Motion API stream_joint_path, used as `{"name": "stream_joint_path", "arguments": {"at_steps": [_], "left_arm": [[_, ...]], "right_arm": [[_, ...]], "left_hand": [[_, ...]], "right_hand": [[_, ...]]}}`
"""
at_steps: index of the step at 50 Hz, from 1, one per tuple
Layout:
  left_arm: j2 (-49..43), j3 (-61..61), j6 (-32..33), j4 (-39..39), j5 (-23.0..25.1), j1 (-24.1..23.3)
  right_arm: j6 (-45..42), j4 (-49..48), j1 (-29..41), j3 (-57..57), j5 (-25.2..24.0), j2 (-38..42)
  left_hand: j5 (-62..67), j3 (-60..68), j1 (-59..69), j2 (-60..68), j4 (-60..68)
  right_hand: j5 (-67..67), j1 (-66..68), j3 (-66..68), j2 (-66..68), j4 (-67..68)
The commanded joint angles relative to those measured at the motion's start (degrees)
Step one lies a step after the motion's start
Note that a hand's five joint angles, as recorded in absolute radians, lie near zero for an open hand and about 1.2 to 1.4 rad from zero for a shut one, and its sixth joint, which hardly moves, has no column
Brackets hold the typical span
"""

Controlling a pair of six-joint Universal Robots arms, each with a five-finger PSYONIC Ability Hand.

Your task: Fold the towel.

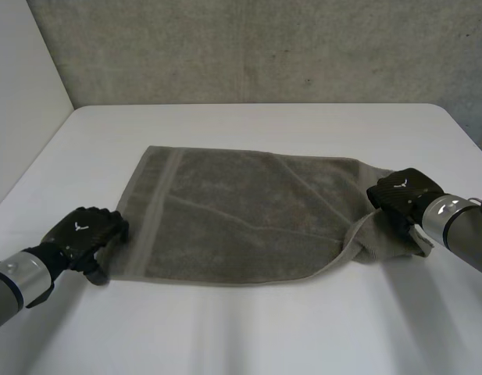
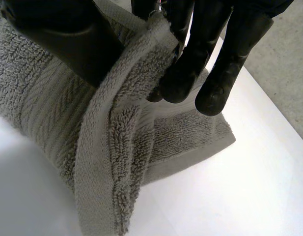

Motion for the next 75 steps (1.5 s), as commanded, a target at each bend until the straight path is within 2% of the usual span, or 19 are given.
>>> {"name": "stream_joint_path", "arguments": {"at_steps": [1, 10, 23, 25, 26, 28, 36, 42, 48, 50, 56, 58, 59, 61, 62, 64, 73, 75], "left_arm": [[-1.7, 1.2, -0.5, 1.1, -0.2, -0.7], [-3.0, 2.9, -0.8, 2.0, -0.5, -2.1], [-5.1, 5.2, -0.8, 2.0, -0.9, -4.0], [-5.1, 5.3, -0.8, 2.0, -0.8, -4.0], [-5.1, 5.3, -0.8, 2.0, -0.8, -4.0], [-5.0, 5.4, -0.8, 2.0, -0.9, -4.0], [-3.6, 5.5, -1.1, 2.0, -1.0, -3.7], [-1.2, 5.5, -4.0, 1.5, -1.0, -3.2], [3.6, 5.6, -11.1, 0.5, -0.3, -2.5], [6.4, 5.4, -14.0, -1.3, -0.1, -1.4], [11.6, 5.3, -15.8, -6.3, 1.6, 0.9], [15.3, 5.2, -15.9, -10.2, 4.8, 3.6], [15.3, 5.2, -15.9, -10.2, 4.8, 3.7], [18.5, 5.1, -16.0, -14.4, 9.0, 7.3], [18.5, 5.1, -16.0, -14.4, 9.0, 7.3], [21.3, 4.9, -16.0, -18.5, 12.9, 10.9], [23.9, 3.4, -15.7, -24.7, 20.1, 18.1], [23.9, 2.9, -15.5, -24.9, 20.8, 18.9]], "right_arm": [[0.0, -0.1, 0.0, 1.1, -0.1, -0.1], [0.0, -0.1, 0.0, 2.0, -0.2, -0.1], [0.0, -0.2, 0.0, 2.4, -0.1, -0.1], [0.0, -0.1, 0.0, 2.4, -0.1, -0.1], [0.0, -0.2, 0.0, 2.4, -0.1, -0.2], [0.0, -0.2, 0.0, 2.4, -0.1, -0.2], [0.0, -0.2, 0.0, 2.3, -0.1, -0.3], [0.0, 0.1, 0.0, 2.3, 0.4, -1.4], [0.1, 0.6, 0.1, 2.4, 0.3, -3.8], [0.1, 1.2, 0.0, 2.8, 0.3, -6.1], [-1.0, 7.8, -0.2, 4.9, -1.1, -11.1], [-1.4, 10.1, -0.6, 5.3, -1.9, -12.3], [-2.5, 12.3, -1.4, 5.8, -2.8, -13.9], [-3.8, 14.3, -2.3, 6.2, -4.1, -15.8], [-3.8, 14.3, -2.3, 6.2, -4.1, -15.8], [-6.0, 17.6, -4.0, 6.9, -6.6, -20.2], [-11.0, 28.1, -8.8, 7.1, -11.3, -28.5], [-15.7, 31.6, -11.1, 7.5, -12.4, -30.2]], "left_hand": [[1.2, -1.3, 0.0, -1.0, -1.1], [1.9, -0.6, 0.7, -0.3, -0.4], [11.0, 8.5, 9.8, 8.8, 8.7], [19.4, 16.8, 18.1, 17.2, 17.0], [19.4, 16.9, 18.2, 17.2, 17.1], [30.5, 27.9, 29.2, 28.3, 28.1], [50.0, 47.5, 48.8, 47.8, 47.7], [54.6, 52.0, 53.4, 52.4, 52.2], [55.7, 53.2, 54.5, 53.5, 53.4], [55.7, 53.2, 54.5, 53.5, 53.4], [55.7, 53.2, 54.5, 53.5, 53.4], [55.7, 53.2, 54.5, 53.5, 53.4], [55.7, 53.2, 54.5, 53.5, 53.4], [55.7, 53.2, 54.5, 53.5, 53.4], [55.7, 53.2, 54.5, 53.5, 53.4], [55.7, 53.2, 54.5, 53.5, 53.4], [55.7, 53.2, 54.5, 53.5, 53.4], [55.7, 53.2, 54.5, 53.5, 53.4]], "right_hand": [[2.4, 3.4, 2.4, 3.2, 2.8], [2.4, 3.4, 2.4, 3.2, 2.8], [2.4, 3.4, 2.4, 3.2, 2.8], [2.4, 3.4, 2.4, 3.2, 2.8], [2.4, 3.4, 2.4, 3.2, 2.8], [2.4, 3.4, 2.4, 3.2, 2.8], [2.4, 3.4, 2.4, 3.2, 2.8], [2.4, 3.4, 2.4, 3.2, 2.8], [2.4, 3.4, 2.4, 3.2, 2.8], [2.4, 3.4, 2.4, 3.2, 2.8], [2.4, 3.4, 2.4, 3.2, 2.8], [2.4, 3.4, 2.4, 3.2, 2.8], [2.4, 3.4, 2.4, 3.2, 2.8], [2.4, 3.4, 2.4, 3.2, 2.8], [2.4, 3.4, 2.4, 3.2, 2.8], [2.4, 3.4, 2.4, 3.2, 2.8], [2.4, 3.4, 2.4, 3.2, 2.8], [2.4, 3.4, 2.4, 3.2, 2.8]]}}
